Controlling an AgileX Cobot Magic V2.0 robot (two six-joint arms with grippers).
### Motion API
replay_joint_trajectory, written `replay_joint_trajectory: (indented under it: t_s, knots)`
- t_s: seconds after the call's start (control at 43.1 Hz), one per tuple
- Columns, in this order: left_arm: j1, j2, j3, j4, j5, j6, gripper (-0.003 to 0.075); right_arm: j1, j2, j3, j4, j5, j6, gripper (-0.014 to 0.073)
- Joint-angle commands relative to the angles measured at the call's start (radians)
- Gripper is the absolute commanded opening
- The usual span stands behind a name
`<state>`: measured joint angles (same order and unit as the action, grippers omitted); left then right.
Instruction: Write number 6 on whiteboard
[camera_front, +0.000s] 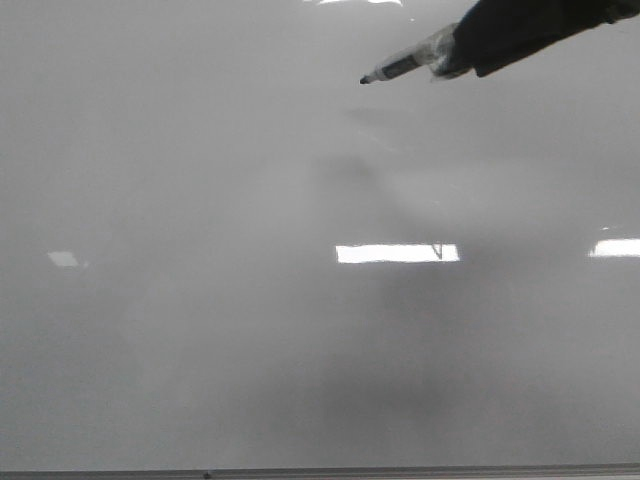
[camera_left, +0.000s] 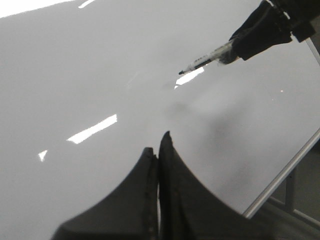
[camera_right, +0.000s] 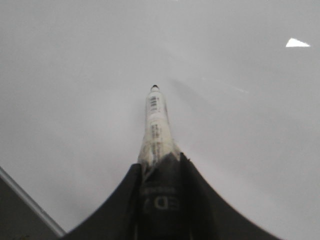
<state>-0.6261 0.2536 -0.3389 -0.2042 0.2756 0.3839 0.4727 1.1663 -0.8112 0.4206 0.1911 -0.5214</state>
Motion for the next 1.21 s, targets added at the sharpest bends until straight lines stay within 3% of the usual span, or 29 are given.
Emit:
replay_joint_trajectory:
  t_s: [0.0, 0.302, 0.697, 1.185]
  knots:
    - [0.0, 0.007, -0.024, -0.013, -0.079, -0.01, -0.002, -0.003, 0.028, -0.085, 0.016, -0.097, -0.004, -0.0062]
    - [0.0, 0.007, -0.024, -0.013, -0.079, -0.01, -0.002, -0.003, 0.163, -0.199, 0.015, -0.122, -0.011, -0.0062]
    - [0.0, 0.007, -0.024, -0.013, -0.079, -0.01, -0.002, 0.1, 0.31, -0.208, -0.014, 0.016, -0.013, -0.0062]
    - [0.0, 0.007, -0.024, -0.007, -0.079, -0.01, -0.002, 0.005, 0.237, -0.193, -0.028, 0.033, -0.013, -0.0062]
